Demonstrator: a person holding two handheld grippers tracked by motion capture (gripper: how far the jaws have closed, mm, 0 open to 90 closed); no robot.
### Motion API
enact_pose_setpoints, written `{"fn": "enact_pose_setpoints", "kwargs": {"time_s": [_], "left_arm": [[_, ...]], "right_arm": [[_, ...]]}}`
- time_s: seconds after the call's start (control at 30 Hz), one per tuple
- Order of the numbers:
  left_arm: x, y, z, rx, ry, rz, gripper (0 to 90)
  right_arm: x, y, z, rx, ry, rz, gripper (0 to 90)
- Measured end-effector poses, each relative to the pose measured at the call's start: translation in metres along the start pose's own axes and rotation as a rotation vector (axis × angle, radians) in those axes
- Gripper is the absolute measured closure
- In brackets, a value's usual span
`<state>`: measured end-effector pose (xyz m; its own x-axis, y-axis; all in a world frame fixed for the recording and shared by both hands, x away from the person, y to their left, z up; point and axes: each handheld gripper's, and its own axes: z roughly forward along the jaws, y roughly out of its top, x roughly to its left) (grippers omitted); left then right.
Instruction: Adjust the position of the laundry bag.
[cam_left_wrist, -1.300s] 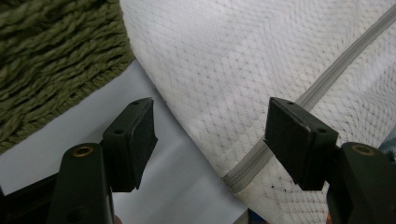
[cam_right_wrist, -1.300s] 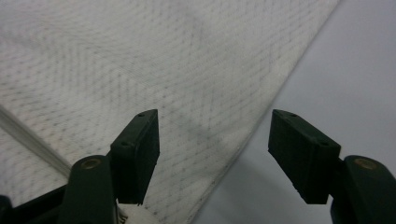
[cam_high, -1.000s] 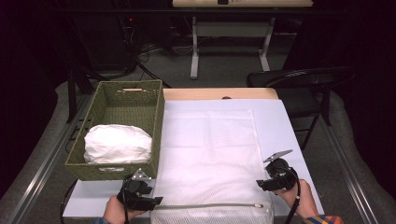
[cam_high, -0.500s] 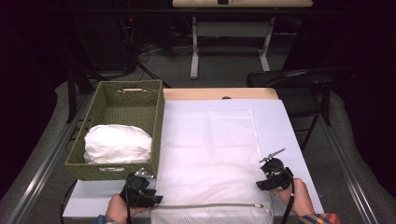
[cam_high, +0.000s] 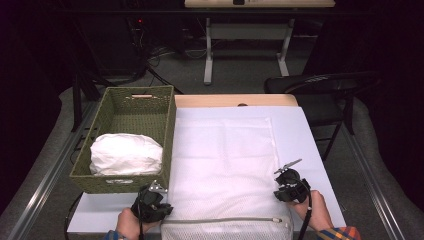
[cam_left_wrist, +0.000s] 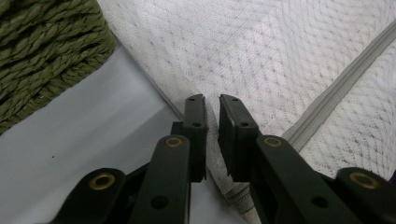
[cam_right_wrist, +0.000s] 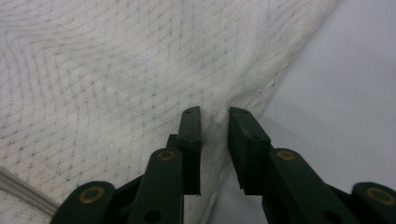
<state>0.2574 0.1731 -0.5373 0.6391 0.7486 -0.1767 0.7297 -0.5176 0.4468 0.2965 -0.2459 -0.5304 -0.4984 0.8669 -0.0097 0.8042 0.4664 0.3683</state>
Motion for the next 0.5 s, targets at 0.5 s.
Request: {"fn": "enact_pose_setpoints", "kwargs": {"time_s": [0.5], "left_arm": [[-0.0011,0.0066,0.0044,-0.025,-0.013,0.026,88.1]], "right_arm": [[-0.0040,0.0025,-0.0031,-0.025,0.008,0.023,85.4]]}}
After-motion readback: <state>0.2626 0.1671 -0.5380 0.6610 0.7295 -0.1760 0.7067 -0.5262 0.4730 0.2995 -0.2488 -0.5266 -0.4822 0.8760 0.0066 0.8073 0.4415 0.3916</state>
